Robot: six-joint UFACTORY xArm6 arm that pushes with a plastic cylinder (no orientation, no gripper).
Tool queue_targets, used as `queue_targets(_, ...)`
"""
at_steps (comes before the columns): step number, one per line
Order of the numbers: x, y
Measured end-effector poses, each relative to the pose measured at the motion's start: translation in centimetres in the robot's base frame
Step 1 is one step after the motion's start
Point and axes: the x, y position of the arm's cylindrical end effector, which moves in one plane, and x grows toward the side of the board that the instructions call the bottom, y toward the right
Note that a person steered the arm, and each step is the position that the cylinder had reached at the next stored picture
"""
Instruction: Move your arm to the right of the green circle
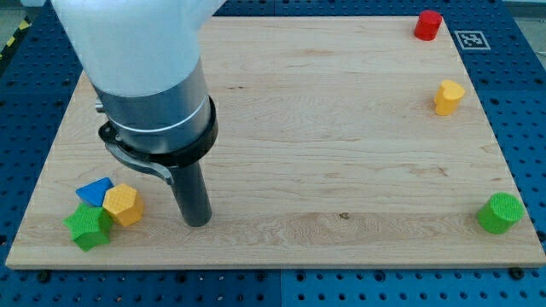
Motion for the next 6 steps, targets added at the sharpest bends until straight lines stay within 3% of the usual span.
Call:
queue_targets(3,-0.5,5.7)
queue_targets(6,-8.0,8.0)
